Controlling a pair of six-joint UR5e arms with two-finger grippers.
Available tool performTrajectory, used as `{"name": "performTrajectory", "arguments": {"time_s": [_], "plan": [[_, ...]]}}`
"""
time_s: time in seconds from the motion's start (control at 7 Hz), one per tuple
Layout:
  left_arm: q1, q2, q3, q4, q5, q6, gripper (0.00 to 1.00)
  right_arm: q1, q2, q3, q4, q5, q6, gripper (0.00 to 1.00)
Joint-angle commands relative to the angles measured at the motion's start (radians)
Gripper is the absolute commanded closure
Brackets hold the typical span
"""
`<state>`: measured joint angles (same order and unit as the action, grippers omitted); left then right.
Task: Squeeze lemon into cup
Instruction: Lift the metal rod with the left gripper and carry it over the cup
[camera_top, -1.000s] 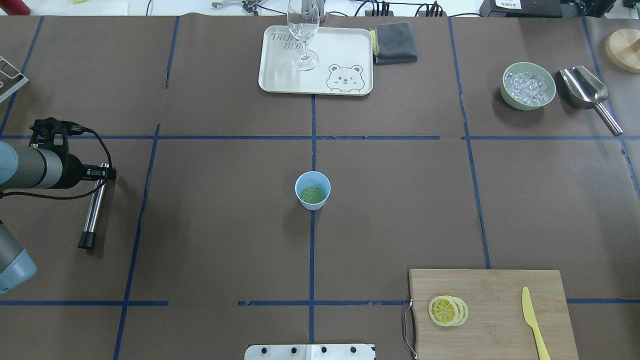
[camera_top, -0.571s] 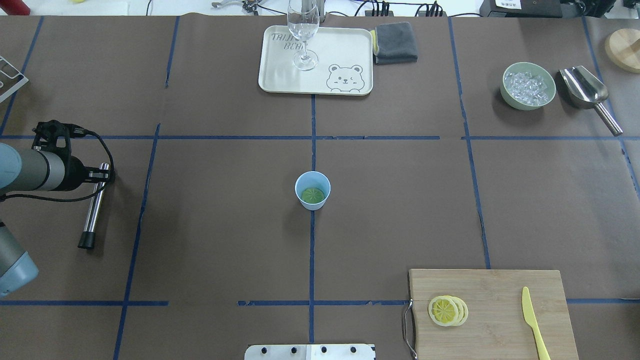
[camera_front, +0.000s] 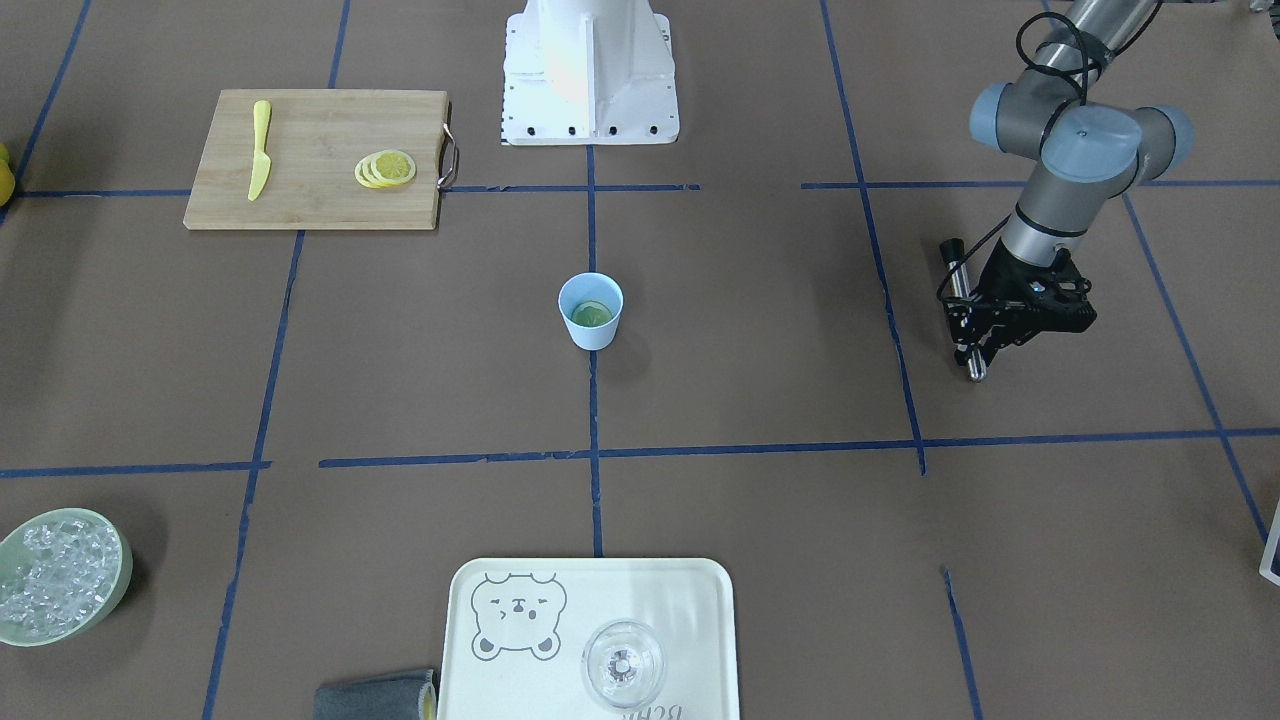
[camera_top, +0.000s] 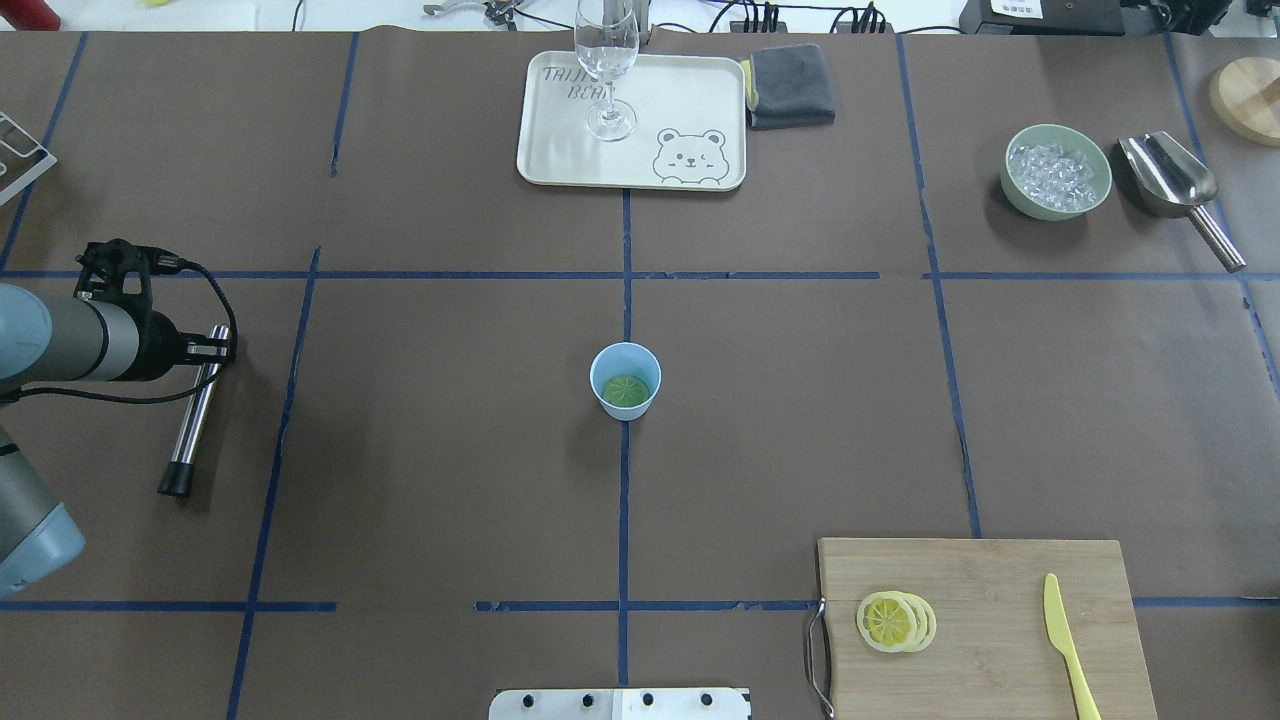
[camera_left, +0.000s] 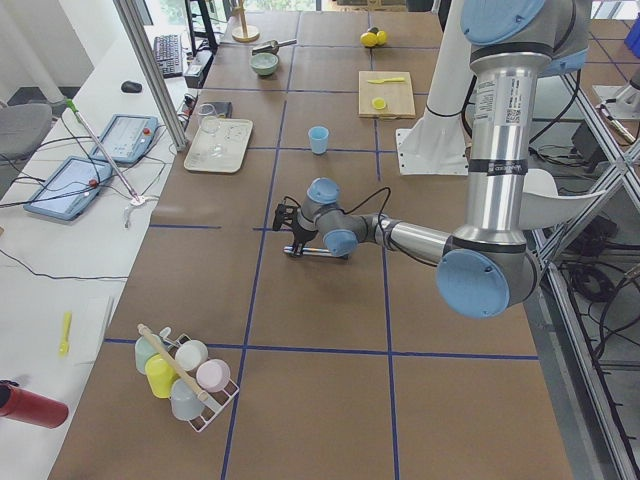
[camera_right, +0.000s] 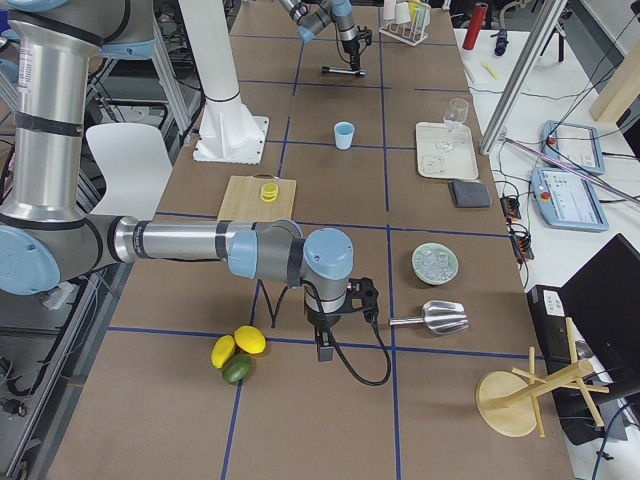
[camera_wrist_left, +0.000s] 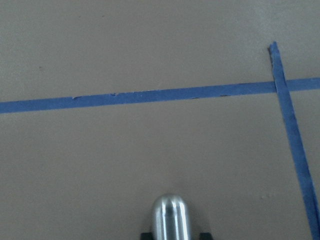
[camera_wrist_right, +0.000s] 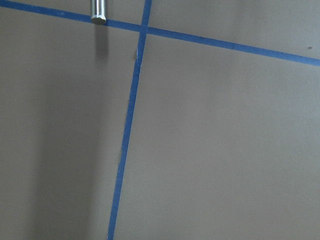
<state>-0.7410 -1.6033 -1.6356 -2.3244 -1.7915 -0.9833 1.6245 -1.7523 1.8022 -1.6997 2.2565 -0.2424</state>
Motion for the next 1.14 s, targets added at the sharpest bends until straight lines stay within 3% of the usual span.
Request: {"name": "performTrajectory", "arguments": {"time_s": [0.0,0.29,0.43,0.57,0.86,1.0], "plan": [[0.000,-0.003,-0.022,0.000,-0.003,0.009,1.00,0.000,0.000,0.000,0.000,0.000,0.002,0.00],[-0.007,-0.020,-0.116,-0.003,0.007,0.136,1.00,0.000,0.000,0.000,0.000,0.000,0.000,0.00],[-0.008,-0.055,-0.166,-0.032,0.056,0.293,1.00,0.000,0.000,0.003,0.000,0.001,0.002,0.00],[-0.005,-0.148,-0.159,-0.106,0.069,0.411,1.00,0.000,0.000,0.003,0.000,0.001,0.002,0.00],[0.000,-0.223,-0.130,-0.402,0.067,0.367,1.00,0.000,0.000,0.002,0.000,0.003,0.002,0.00],[0.005,-0.263,-0.109,-0.490,0.078,0.313,1.00,0.000,-0.001,0.002,0.000,0.003,0.002,0.00]]}}
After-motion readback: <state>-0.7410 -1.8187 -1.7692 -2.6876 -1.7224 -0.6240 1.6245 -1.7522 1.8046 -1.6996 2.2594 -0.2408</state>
